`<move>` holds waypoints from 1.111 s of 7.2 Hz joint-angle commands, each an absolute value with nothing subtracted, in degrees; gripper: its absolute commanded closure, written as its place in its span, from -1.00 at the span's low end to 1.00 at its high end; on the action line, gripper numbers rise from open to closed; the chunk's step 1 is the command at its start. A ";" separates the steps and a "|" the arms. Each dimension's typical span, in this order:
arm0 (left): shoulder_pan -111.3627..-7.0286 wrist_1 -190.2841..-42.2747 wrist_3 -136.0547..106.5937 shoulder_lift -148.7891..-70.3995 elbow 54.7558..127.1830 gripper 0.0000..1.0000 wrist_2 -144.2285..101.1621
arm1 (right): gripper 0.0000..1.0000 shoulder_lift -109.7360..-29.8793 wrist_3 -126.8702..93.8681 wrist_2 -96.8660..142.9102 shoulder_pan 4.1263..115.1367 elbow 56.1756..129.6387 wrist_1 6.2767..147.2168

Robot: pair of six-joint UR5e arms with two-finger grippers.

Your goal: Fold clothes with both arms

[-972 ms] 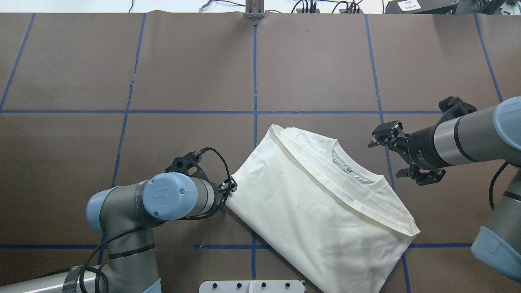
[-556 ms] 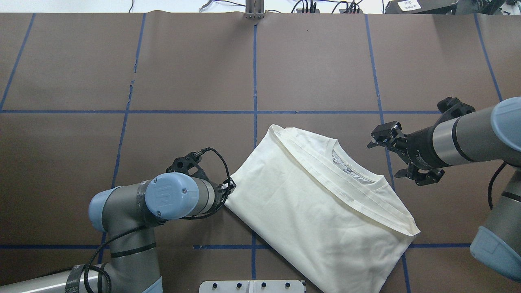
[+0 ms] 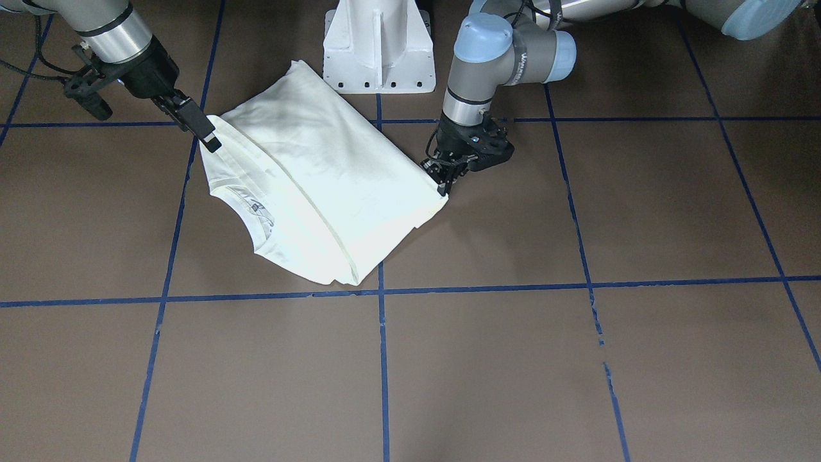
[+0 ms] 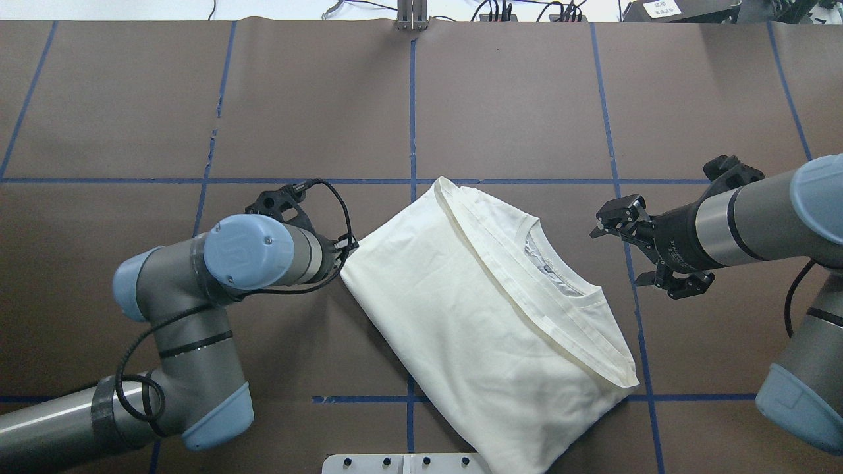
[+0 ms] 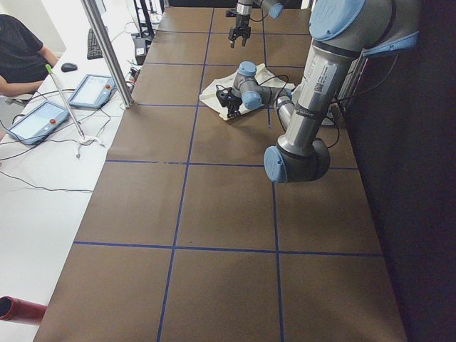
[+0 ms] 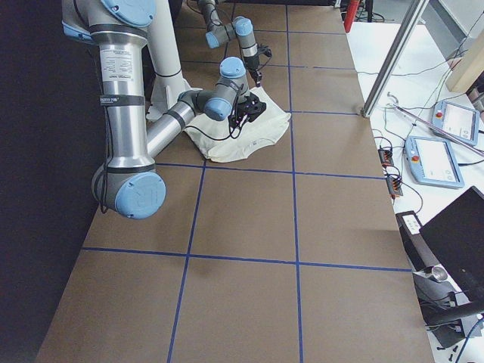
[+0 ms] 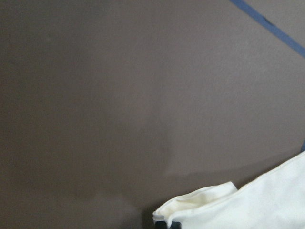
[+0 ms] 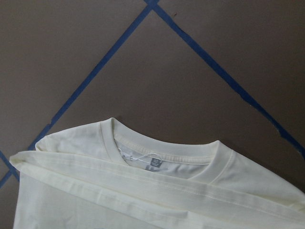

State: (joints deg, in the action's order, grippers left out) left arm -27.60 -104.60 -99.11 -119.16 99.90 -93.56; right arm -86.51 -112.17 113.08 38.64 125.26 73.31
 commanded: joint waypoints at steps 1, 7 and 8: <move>-35.04 -107.38 -93.96 -124.75 90.77 1.00 -91.25 | -1.00 -83.08 -112.93 113.03 38.58 124.20 73.21; -41.92 -126.76 -93.16 -142.68 63.56 -0.31 -95.85 | -1.00 -71.67 -112.94 110.93 33.50 117.97 73.47; -41.92 -126.13 -93.16 -134.21 77.03 -0.34 -98.85 | -1.00 -69.54 -112.33 108.66 30.70 115.25 74.09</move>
State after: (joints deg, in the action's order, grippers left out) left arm -41.76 -127.19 -93.20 -141.86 64.22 -95.03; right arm -72.98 -112.90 110.98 33.74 118.51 73.52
